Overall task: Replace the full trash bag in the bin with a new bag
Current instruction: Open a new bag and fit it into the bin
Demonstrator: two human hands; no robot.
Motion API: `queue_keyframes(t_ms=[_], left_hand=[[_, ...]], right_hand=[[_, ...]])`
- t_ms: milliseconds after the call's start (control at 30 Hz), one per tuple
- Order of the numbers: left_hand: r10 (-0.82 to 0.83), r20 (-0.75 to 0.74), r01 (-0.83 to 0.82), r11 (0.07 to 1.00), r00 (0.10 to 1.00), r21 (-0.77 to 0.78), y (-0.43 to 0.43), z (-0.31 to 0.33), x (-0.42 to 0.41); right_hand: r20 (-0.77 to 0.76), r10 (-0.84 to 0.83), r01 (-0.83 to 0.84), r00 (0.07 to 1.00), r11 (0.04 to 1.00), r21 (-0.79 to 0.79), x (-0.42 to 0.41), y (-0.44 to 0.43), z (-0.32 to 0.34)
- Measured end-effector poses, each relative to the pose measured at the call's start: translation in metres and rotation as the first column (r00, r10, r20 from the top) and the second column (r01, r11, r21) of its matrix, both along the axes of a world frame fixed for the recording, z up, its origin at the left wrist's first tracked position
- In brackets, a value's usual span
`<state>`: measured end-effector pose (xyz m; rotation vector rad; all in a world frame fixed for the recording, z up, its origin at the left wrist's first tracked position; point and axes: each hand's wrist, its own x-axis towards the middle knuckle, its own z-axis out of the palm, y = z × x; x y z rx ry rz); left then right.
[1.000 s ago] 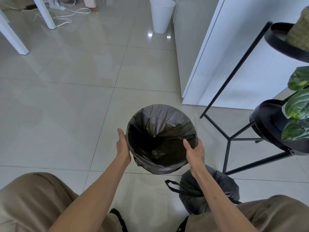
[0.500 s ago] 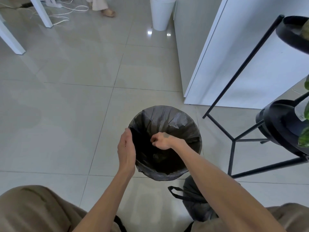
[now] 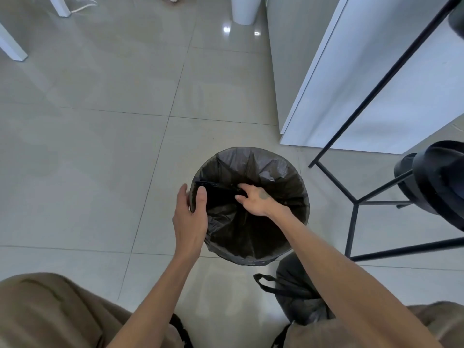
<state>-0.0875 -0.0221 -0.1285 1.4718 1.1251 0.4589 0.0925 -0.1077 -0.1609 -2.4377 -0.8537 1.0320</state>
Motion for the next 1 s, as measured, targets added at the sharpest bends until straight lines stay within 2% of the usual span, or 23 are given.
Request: queue_keyframes(t_ms=[100,167,233,300,433,500,567,633,833,933,1000], left_hand=[[0.013,0.033,-0.019,0.982,0.999,0.188,-0.001,0.016,0.002],[-0.033,0.062,0.013,0.955,0.998,0.295,-0.004,0.027,0.007],[-0.159,0.050,0.123,0.898,0.986,0.422,-0.009,0.034,0.010],[-0.329,-0.024,0.298,0.816,0.944,0.495,-0.011,0.037,0.011],[-0.581,-0.216,0.604,0.638,0.785,0.478,0.001,0.039,0.014],[-0.689,-0.400,0.791,0.457,0.604,0.407,0.007,0.029,0.024],[-0.738,-0.564,0.927,0.260,0.371,0.270,0.005,0.016,0.038],[-0.754,-0.623,0.978,0.159,0.207,0.133,-0.004,0.005,0.055],[-0.794,-0.602,0.963,0.084,-0.090,-0.256,-0.032,-0.014,0.081],[-0.831,-0.533,0.924,0.067,-0.157,-0.377,-0.036,-0.018,0.080],[-0.849,-0.502,0.905,0.071,-0.165,-0.419,-0.037,-0.016,0.079]], right_hand=[[0.078,0.076,-0.074,0.994,0.997,-0.016,-0.014,-0.010,0.009],[0.025,0.194,-0.187,0.981,0.969,-0.161,-0.027,-0.015,0.008],[-0.071,0.282,-0.291,0.957,0.919,-0.268,-0.036,-0.018,0.009],[-0.104,0.278,-0.294,0.955,0.933,-0.207,-0.033,-0.019,0.021],[-0.009,0.152,-0.152,0.988,0.987,-0.047,0.007,-0.018,0.050],[-0.027,0.142,-0.143,0.990,0.987,-0.073,0.025,-0.017,0.055],[-0.079,0.173,-0.182,0.982,0.975,-0.125,0.034,-0.012,0.053],[-0.116,0.193,-0.211,0.974,0.962,-0.173,0.039,-0.003,0.049],[-0.088,0.234,-0.248,0.968,0.937,-0.245,0.049,0.008,0.042],[-0.084,0.196,-0.211,0.977,0.948,-0.237,0.052,0.010,0.039],[-0.091,0.172,-0.188,0.981,0.958,-0.218,0.050,0.012,0.036]])
